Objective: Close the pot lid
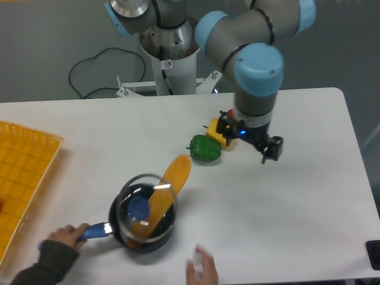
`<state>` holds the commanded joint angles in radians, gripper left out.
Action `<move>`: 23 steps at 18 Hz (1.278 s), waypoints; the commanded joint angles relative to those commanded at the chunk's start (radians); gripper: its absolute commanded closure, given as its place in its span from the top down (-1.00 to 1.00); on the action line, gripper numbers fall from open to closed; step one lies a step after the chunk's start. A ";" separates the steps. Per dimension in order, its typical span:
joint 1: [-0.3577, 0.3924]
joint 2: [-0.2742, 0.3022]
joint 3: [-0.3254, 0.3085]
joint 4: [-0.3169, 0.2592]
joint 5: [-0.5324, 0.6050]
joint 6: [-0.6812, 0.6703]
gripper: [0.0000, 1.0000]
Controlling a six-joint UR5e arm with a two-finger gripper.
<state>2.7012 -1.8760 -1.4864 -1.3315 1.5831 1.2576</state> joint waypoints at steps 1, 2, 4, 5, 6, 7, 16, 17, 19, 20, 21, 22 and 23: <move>0.024 0.000 -0.006 0.002 -0.003 0.032 1.00; 0.040 0.000 -0.006 0.002 -0.017 0.051 1.00; 0.063 -0.005 -0.008 0.006 -0.061 0.068 1.00; 0.069 -0.006 -0.011 0.008 -0.074 0.069 1.00; 0.078 -0.006 -0.020 0.011 -0.074 0.072 1.00; 0.081 -0.006 -0.026 0.012 -0.074 0.083 1.00; 0.094 -0.009 -0.066 0.087 -0.064 0.121 1.00; 0.092 -0.008 -0.066 0.086 -0.066 0.140 1.00; 0.094 -0.006 -0.066 0.086 -0.071 0.170 1.00; 0.092 -0.006 -0.066 0.086 -0.069 0.174 1.00; 0.092 -0.006 -0.066 0.086 -0.069 0.174 1.00; 0.092 -0.006 -0.064 0.086 -0.069 0.174 1.00; 0.094 -0.006 -0.064 0.086 -0.069 0.174 1.00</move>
<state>2.7949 -1.8822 -1.5509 -1.2456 1.5140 1.4312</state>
